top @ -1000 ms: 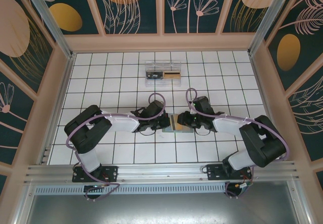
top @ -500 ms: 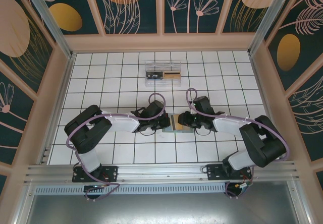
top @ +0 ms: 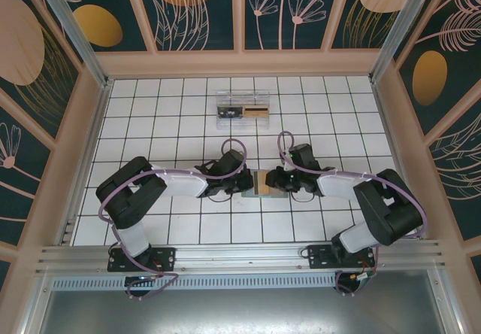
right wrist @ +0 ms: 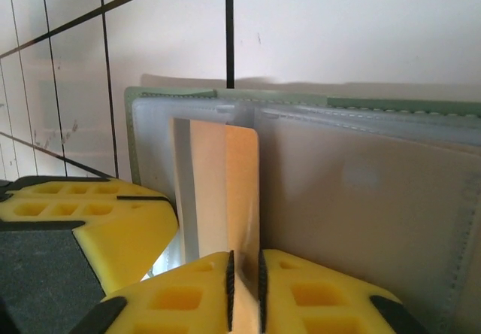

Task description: Take the credit cards out of the card holder

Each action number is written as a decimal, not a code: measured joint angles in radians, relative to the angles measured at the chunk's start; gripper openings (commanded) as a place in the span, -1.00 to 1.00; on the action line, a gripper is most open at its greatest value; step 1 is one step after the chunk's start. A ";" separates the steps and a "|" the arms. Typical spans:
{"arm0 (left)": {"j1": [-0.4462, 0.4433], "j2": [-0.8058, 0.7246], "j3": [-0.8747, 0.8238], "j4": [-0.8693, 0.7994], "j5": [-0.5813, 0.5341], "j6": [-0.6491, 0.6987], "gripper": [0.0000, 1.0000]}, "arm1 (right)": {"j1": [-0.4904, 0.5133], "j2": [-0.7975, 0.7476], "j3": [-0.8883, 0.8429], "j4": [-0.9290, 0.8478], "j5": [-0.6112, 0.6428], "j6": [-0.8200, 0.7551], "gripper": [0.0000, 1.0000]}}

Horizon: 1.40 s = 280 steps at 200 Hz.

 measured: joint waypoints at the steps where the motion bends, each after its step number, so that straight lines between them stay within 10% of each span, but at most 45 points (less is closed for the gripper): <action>1: 0.000 0.000 0.000 0.000 0.000 0.000 -1.00 | 0.000 0.000 0.000 0.001 0.000 -0.001 -0.80; 138: -0.003 0.000 -0.002 0.001 -0.008 0.000 -1.00 | -0.105 -0.051 -0.116 0.111 -0.080 0.043 -1.00; 252: -0.003 -0.001 -0.003 0.004 -0.008 0.000 -1.00 | -0.264 -0.386 -0.180 -0.100 -0.071 -0.006 -1.00; 280: -0.003 -0.026 -0.023 0.002 -0.019 0.000 -0.72 | -0.278 -0.504 -0.171 -0.189 -0.050 -0.030 -1.00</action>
